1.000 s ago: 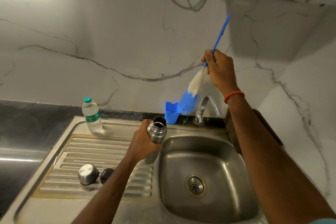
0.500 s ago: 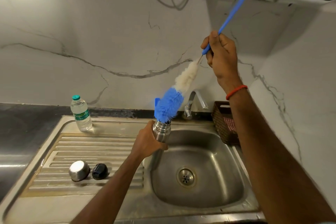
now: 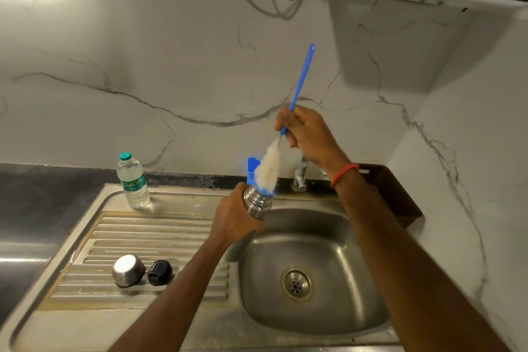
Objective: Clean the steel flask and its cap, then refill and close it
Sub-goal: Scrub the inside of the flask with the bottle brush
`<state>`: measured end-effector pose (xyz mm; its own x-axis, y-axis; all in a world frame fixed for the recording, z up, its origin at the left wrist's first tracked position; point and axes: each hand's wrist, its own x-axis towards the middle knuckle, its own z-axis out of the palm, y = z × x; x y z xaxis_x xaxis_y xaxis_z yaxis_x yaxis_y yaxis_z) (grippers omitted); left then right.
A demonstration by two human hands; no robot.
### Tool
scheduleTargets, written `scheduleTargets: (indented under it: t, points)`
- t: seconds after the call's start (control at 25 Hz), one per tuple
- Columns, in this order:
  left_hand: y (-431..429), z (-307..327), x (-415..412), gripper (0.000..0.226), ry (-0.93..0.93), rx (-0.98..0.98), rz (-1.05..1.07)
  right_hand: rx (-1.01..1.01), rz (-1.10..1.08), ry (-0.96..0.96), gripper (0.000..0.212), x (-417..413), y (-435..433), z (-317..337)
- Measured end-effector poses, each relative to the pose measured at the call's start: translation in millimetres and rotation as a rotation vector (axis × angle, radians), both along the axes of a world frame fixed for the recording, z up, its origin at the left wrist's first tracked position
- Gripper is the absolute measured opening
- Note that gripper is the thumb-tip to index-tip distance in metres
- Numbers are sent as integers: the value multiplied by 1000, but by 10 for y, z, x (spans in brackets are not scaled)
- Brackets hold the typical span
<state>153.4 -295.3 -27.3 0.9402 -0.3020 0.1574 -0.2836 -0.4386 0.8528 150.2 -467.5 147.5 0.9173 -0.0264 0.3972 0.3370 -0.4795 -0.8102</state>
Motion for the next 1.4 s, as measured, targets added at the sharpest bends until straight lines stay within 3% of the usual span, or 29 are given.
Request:
scheduleTargets:
  t: [0.24,0.36,0.56,0.68,0.8,1.0,1.2,1.4]
  points:
    - [-84,12,-33,74,33,-65,58,-107,134,280,35,-28,156,-651]
    - [-72,31,-47,72,45,-63,68,-189,47,207,31,6,51,-537]
    - [-138,119,-39,73,35,-95,53,-26,-83,-68,33,79,-127,-159]
    - [-152,149,-33,73,2,-103,49,41,-122,12,34,2,-5,-500]
    - [-145,196,-21,71,-19,-107,62,-46,-7,123,33,-52,-28,-606]
    - [-122,116,-82,72,3,-99,26,111,-197,-97,34,12,-324,-103]
    - [-195,249,-52,71,-14,-142,9,-23,-35,112,30,-142,-75,-505]
    - [-159,212,-116,75,-24,-106,-31,167,-233,-108,32,-105,-342,-103]
